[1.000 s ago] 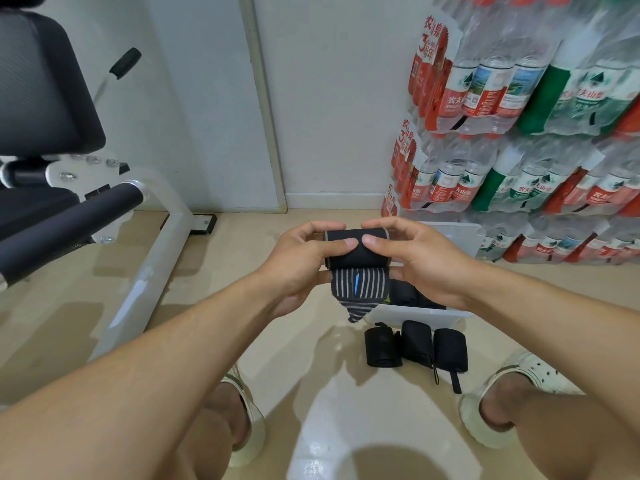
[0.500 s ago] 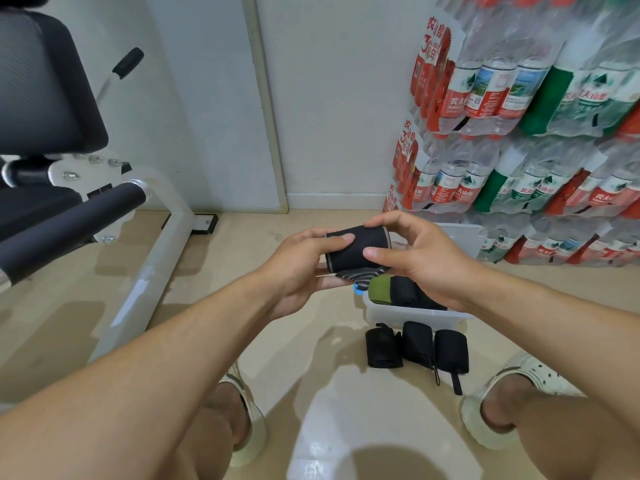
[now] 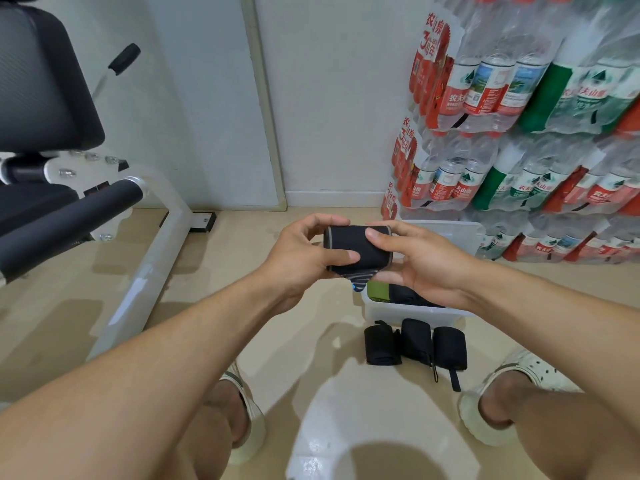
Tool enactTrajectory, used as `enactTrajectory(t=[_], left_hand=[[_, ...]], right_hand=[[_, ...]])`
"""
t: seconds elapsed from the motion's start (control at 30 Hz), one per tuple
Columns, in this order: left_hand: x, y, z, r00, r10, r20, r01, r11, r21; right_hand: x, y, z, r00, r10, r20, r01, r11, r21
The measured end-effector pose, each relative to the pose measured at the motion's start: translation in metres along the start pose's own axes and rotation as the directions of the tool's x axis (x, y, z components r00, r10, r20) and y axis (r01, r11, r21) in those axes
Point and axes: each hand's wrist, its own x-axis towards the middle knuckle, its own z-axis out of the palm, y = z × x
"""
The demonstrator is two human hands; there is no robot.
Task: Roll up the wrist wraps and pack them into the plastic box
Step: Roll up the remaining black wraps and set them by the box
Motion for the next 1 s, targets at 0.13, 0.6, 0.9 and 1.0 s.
enactTrajectory(t=[0.13, 0.6, 0.9, 1.0], left_hand=[[0.002, -0.003, 0.000, 0.999, -0.052, 0.009, 0.052, 0.997, -0.052], [0.006, -0.009, 0.013, 0.995, -0.101, 0.009, 0.102, 0.995, -0.021], [0.010, -0.025, 0.028, 0.994, -0.062, 0.091, 0.016, 0.902, 0.431], [0.013, -0.028, 0.035, 0.989, -0.083, 0.119, 0.011, 0.862, 0.508]], right_hand=[[0.000, -0.001, -0.002, 1.000, -0.024, -0.001, 0.024, 0.999, -0.040], [-0.007, -0.006, -0.009, 0.998, 0.028, 0.058, -0.024, 0.998, -0.059], [-0.010, 0.000, -0.029, 0.998, 0.052, -0.040, -0.059, 0.975, -0.213], [-0.013, 0.005, -0.037, 0.997, 0.051, -0.050, -0.063, 0.961, -0.269]])
